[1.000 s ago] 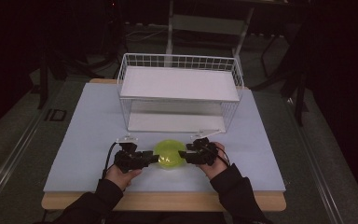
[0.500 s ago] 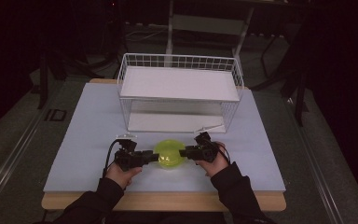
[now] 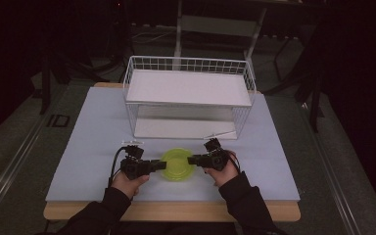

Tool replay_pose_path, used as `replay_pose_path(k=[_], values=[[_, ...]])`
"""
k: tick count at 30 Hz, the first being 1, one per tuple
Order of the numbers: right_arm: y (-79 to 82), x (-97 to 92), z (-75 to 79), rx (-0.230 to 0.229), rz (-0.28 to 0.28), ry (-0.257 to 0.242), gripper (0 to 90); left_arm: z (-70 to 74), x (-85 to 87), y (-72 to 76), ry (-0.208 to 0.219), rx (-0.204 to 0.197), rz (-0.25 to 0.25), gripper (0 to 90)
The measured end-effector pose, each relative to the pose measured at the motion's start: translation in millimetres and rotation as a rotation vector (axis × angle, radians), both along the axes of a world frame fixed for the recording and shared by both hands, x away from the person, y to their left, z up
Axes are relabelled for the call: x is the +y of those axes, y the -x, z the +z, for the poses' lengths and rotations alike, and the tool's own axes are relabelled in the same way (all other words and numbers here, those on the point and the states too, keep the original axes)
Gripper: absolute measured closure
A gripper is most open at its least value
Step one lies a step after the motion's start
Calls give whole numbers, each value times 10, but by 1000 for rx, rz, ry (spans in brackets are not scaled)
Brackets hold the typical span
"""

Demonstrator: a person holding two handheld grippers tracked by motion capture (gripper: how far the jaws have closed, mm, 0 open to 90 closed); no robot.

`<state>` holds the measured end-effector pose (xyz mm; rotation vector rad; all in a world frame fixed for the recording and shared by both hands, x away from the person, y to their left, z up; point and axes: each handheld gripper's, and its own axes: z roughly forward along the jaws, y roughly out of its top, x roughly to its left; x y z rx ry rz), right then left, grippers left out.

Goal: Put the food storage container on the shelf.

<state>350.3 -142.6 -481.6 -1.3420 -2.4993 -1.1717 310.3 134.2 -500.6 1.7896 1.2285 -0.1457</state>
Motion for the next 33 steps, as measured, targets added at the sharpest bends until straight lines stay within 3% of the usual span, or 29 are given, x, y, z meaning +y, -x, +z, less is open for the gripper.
replay_pose_path(k=[2,6,9,14,25,26,33], values=[[6,5,6,2,-7,1,761,13,-15,16,-14,-2,6,735],[31,21,17,2,-21,-11,774,16,14,13,-2,41,20,758],[73,24,49,-18,-27,-25,797,32,20,25,-7,58,14,780],[144,30,126,-61,0,-3,805,63,35,37,29,72,34,808],[174,-8,371,-131,31,-14,808,326,37,34,26,18,20,811],[179,-6,401,-140,29,-16,808,416,47,38,23,-8,19,811],[195,-20,700,-195,22,-57,809,701,72,26,32,-68,8,810]])
